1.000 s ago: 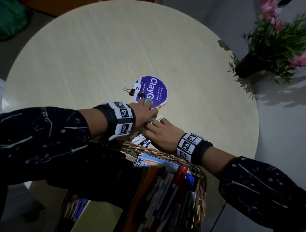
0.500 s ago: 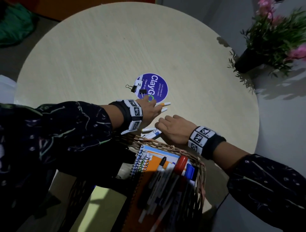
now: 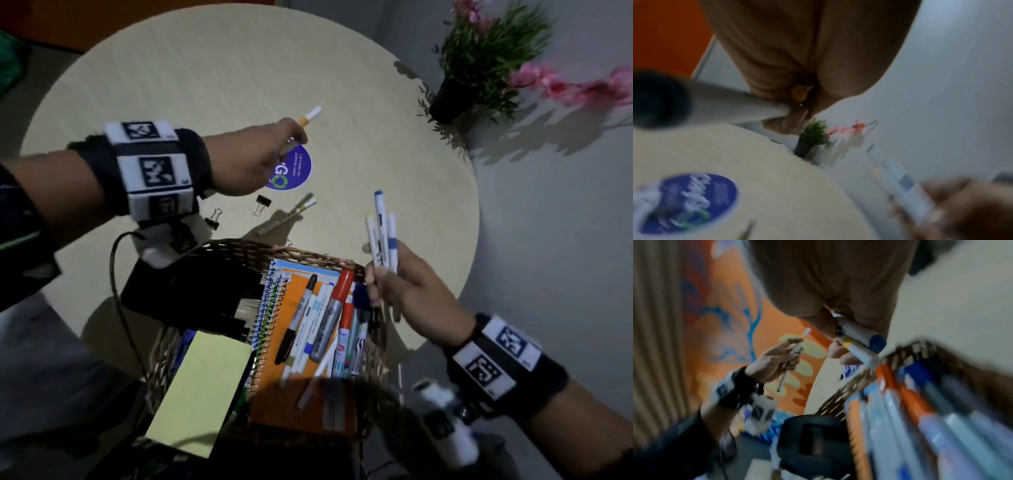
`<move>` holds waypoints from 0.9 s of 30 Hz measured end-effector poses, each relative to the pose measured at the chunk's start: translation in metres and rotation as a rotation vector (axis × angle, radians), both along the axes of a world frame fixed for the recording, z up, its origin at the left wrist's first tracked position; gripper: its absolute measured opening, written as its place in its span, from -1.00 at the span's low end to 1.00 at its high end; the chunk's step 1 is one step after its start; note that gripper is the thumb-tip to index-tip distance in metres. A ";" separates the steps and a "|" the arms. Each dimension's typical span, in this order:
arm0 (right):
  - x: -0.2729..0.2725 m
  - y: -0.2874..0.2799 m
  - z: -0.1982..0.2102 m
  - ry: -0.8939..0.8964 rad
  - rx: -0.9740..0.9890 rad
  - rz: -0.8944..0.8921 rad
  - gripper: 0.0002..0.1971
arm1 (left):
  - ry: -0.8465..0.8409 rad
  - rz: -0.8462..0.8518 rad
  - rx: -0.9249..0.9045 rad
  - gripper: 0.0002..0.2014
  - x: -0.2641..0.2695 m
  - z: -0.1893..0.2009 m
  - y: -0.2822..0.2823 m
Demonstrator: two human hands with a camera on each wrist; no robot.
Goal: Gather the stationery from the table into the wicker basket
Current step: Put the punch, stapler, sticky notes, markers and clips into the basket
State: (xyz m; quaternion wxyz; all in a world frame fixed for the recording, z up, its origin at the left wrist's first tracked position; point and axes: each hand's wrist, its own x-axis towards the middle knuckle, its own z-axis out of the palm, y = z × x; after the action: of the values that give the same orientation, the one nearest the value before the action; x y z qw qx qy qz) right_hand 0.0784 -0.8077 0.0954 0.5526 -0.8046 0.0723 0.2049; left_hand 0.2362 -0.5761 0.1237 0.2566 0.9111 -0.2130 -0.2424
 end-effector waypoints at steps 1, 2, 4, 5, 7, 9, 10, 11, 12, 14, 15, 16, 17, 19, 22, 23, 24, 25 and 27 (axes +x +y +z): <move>-0.016 0.009 -0.004 0.129 0.154 -0.112 -0.76 | 0.058 0.009 -0.081 -0.52 -0.016 0.008 -0.001; -0.029 0.017 -0.012 0.246 0.285 -0.204 -0.74 | 0.139 0.018 -0.160 -0.53 -0.033 0.011 -0.001; -0.050 0.029 -0.027 0.400 0.398 -0.322 -0.69 | 0.348 0.028 -0.254 -0.56 -0.073 0.002 -0.002; -0.057 0.034 -0.034 0.441 0.399 -0.351 -0.65 | 0.427 0.032 -0.251 -0.59 -0.093 -0.009 -0.003; -0.068 0.041 -0.044 0.489 0.383 -0.394 -0.57 | 0.507 0.037 -0.195 -0.56 -0.129 -0.034 -0.008; -0.076 0.043 -0.053 0.501 0.321 -0.410 -0.55 | 0.545 0.033 -0.138 -0.54 -0.153 -0.055 -0.011; -0.079 0.043 -0.056 0.494 0.281 -0.397 -0.54 | 0.542 0.040 -0.119 -0.56 -0.160 -0.061 -0.012; -0.083 0.041 -0.058 0.484 0.244 -0.370 -0.50 | 0.538 0.055 -0.113 -0.58 -0.166 -0.067 -0.013; -0.085 0.039 -0.057 0.472 0.204 -0.334 -0.41 | 0.545 0.068 -0.123 -0.60 -0.170 -0.072 -0.013; -0.088 0.035 -0.047 0.450 0.174 -0.245 -0.29 | 0.554 0.079 -0.144 -0.61 -0.176 -0.076 -0.012; -0.088 0.032 -0.041 0.444 0.181 -0.201 -0.26 | 0.533 0.072 -0.150 -0.63 -0.178 -0.075 -0.008; -0.087 0.029 -0.034 0.436 0.185 -0.144 -0.17 | 0.522 0.053 -0.157 -0.67 -0.180 -0.071 -0.004; -0.084 0.026 -0.027 0.406 0.173 -0.066 -0.08 | 0.522 0.031 -0.170 -0.66 -0.180 -0.066 0.002; -0.073 0.018 -0.008 0.278 0.033 0.140 -0.24 | 0.515 0.002 -0.194 -0.54 -0.178 -0.046 0.016; -0.025 0.005 0.019 -0.180 -0.269 0.368 -0.56 | 0.266 0.016 -0.316 -0.55 -0.149 0.001 0.050; -0.001 0.003 0.024 -0.357 -0.370 0.424 -0.59 | 0.123 0.002 -0.305 -0.57 -0.129 0.014 0.062; 0.024 0.003 0.024 -0.532 -0.499 0.492 -0.60 | -0.050 -0.027 -0.274 -0.59 -0.106 0.025 0.075; 0.050 0.005 0.021 -0.684 -0.643 0.578 -0.61 | -0.225 -0.073 -0.201 -0.61 -0.079 0.031 0.087; 0.095 0.011 -0.005 -0.884 -0.841 0.846 -0.61 | -0.486 -0.193 0.124 -0.65 -0.025 0.027 0.107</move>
State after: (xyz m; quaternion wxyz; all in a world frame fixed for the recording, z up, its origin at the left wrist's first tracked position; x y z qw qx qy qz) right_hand 0.1730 -0.7969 0.0906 0.0492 -0.9149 -0.4005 0.0124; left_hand 0.2113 -0.4693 0.1506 0.1172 0.9320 -0.3389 -0.0523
